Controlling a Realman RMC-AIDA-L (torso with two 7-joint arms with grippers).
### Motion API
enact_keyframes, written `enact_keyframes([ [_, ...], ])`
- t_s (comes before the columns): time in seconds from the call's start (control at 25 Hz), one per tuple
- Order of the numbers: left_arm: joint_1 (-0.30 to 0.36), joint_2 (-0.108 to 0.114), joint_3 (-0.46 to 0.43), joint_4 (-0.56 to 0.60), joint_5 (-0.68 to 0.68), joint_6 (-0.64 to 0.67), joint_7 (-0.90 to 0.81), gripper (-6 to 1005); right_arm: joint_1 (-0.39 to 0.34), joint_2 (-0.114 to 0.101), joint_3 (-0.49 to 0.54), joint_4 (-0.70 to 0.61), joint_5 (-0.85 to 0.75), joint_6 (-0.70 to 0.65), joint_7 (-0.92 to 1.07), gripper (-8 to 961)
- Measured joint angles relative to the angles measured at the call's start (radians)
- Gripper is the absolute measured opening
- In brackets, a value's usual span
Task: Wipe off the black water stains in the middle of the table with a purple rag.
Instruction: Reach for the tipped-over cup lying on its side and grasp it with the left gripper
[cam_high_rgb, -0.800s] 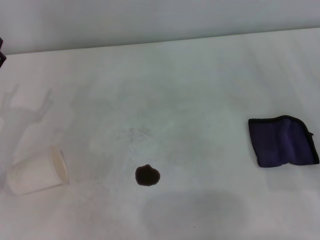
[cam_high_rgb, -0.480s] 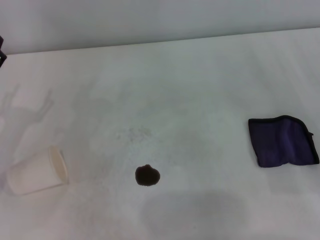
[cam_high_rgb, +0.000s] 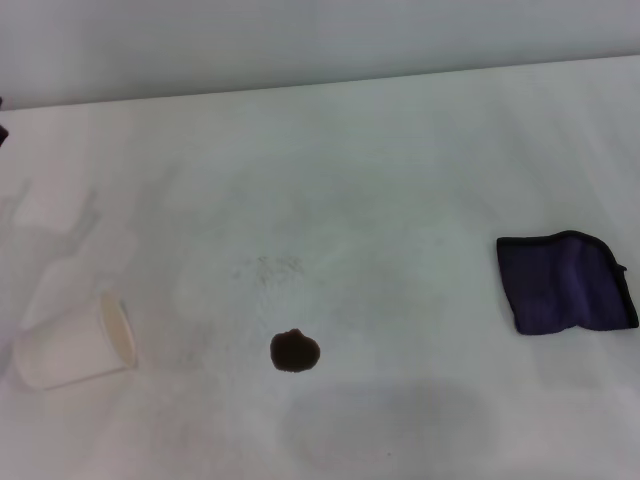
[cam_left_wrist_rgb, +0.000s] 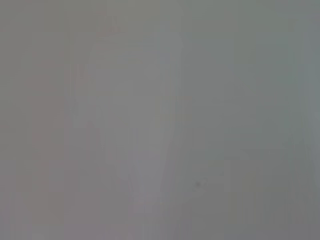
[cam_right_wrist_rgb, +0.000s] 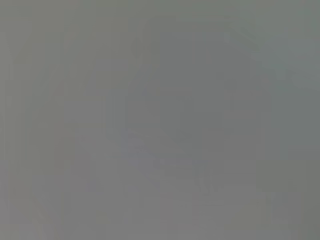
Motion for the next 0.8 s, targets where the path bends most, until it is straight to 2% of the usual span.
enact_keyframes([
  [0.12,0.016,0.012,0.007,0.015,0.030,0.004,-0.126,887,0.005,0.000,0.000,0.000,0.000,-0.003,-0.001,659],
  [0.2,0.038,0.029,0.011,0.060,0.084,0.013,-0.232,887,0.007,0.000,-0.001,-0.004,0.000,-0.003,0.000,659],
  [0.4,0.152,0.076,0.011,0.328,0.287,0.056,-0.576,888,0.013,0.000,-0.008,-0.008,-0.001,-0.003,0.001,660],
  [0.56,0.207,0.113,0.004,0.561,0.475,0.091,-0.858,888,0.018,0.000,-0.017,-0.008,-0.002,-0.008,-0.003,660],
  [0.68,0.212,0.151,0.002,0.681,0.616,0.086,-1.047,887,0.019,0.000,-0.020,-0.009,-0.002,-0.008,-0.006,660],
  [0.8,0.195,0.206,-0.005,0.780,0.770,0.031,-1.212,887,0.025,0.001,-0.028,-0.009,-0.002,-0.008,-0.007,660],
])
